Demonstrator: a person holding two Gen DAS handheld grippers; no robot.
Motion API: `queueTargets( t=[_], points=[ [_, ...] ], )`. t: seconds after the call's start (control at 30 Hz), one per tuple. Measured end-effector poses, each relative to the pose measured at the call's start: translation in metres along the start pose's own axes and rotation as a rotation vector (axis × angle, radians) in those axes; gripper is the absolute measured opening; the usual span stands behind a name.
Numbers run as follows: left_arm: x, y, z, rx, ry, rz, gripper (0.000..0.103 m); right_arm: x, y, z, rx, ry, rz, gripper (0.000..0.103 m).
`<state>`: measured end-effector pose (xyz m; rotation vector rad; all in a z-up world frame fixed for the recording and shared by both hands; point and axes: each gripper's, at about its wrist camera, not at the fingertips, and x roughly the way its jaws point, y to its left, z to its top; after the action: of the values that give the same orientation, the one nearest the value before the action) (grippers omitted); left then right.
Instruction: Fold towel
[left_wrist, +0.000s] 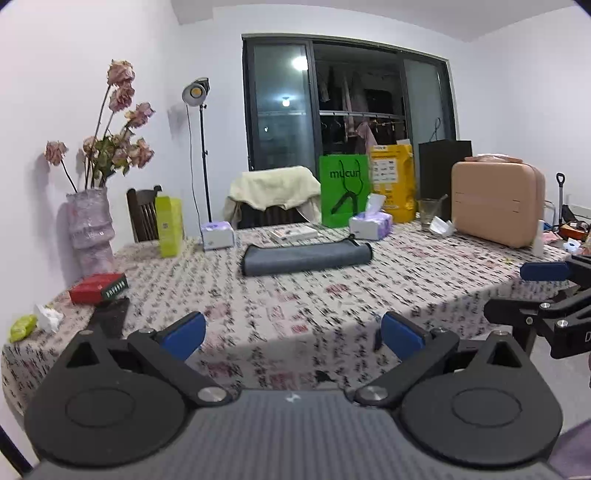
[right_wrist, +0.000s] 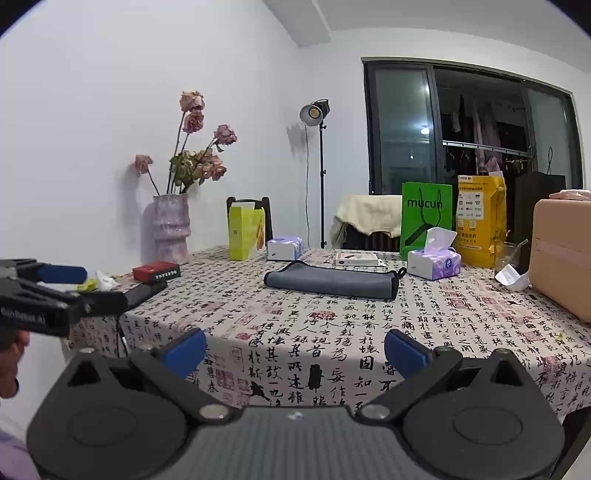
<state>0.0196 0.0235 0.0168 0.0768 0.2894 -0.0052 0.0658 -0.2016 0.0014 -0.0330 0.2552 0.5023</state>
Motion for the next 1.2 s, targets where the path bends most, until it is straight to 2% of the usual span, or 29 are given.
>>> queueTargets(
  t=[0.27, 0.6, 1.2],
  points=[
    [-0.008, -0.016, -0.017, -0.026, 0.051, -0.069, 0.103, -0.028, 0.009, -0.009, 0.016, -0.025, 0.019, 0.103],
    [-0.010, -0.013, -0.019, -0.026, 0.065, -0.056, 0.103, -0.035, 0.010, -0.020, 0.041, 0.002, -0.011, 0.103],
    [-0.010, -0.015, -0.020, -0.016, 0.054, -0.056, 0.103, -0.032, 0.010, -0.021, 0.044, -0.002, -0.006, 0.103]
  ],
)
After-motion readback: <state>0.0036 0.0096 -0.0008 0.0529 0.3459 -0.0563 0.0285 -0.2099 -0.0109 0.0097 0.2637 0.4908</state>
